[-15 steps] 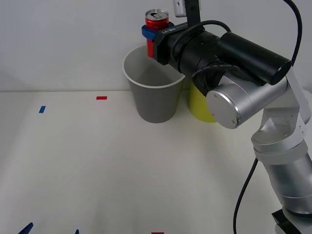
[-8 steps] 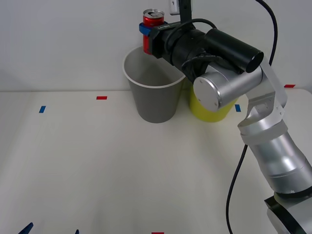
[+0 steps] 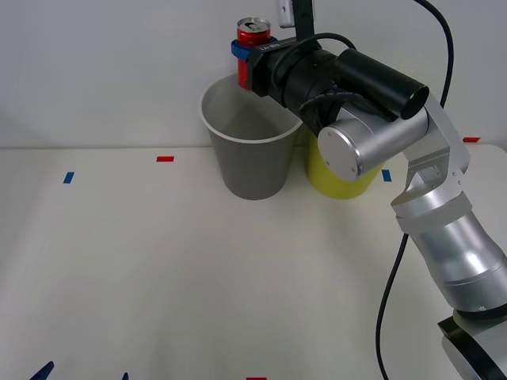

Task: Put cans in the gray bin and PET bottles in the light green bin.

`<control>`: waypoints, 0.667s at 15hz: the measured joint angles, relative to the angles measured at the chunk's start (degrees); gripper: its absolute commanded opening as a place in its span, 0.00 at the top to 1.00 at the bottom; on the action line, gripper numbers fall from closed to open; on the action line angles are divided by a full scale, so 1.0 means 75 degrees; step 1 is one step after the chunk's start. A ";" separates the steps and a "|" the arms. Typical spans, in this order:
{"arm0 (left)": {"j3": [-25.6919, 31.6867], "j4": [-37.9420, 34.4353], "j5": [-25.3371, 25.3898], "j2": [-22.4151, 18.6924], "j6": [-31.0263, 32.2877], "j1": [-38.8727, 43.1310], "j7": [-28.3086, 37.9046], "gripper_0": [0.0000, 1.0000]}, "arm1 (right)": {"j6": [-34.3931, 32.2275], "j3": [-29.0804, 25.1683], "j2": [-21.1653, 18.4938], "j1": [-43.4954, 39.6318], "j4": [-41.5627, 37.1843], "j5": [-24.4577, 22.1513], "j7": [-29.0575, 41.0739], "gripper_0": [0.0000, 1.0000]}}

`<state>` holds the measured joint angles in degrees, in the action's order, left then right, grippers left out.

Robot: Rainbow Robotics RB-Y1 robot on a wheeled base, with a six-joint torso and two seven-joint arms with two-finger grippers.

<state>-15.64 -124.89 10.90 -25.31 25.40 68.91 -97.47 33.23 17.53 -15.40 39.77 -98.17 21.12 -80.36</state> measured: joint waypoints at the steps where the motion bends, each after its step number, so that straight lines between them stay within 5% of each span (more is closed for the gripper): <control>1: 0.0000 0.0000 0.0000 0.0000 0.0000 0.0000 0.0000 0.00 | 0.0000 0.0003 -0.0003 -0.0002 0.0000 -0.0002 0.0011 1.00; 5: 0.0000 0.0000 0.0000 0.0000 0.0000 0.0000 0.0000 0.00 | 0.0000 0.0006 -0.0005 0.0000 0.0000 -0.0011 -0.0005 1.00; 7: 0.0000 0.0000 0.0000 0.0000 0.0000 0.0000 0.0000 0.00 | 0.0000 0.0006 -0.0003 0.0000 0.0000 -0.0081 -0.0006 0.46; 8: 0.0000 0.0000 0.0000 0.0000 0.0000 0.0000 0.0000 0.00 | 0.0000 0.0009 0.0006 -0.0001 0.0000 -0.0101 -0.0012 0.29; 10: 0.0000 0.0000 0.0000 0.0000 0.0000 0.0000 0.0000 0.00 | -0.0010 0.0082 0.0046 0.0000 -0.0001 -0.0191 -0.0049 0.24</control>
<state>-15.64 -124.89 10.90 -25.31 25.40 68.91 -97.47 33.16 18.14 -15.05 39.77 -98.18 19.69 -80.73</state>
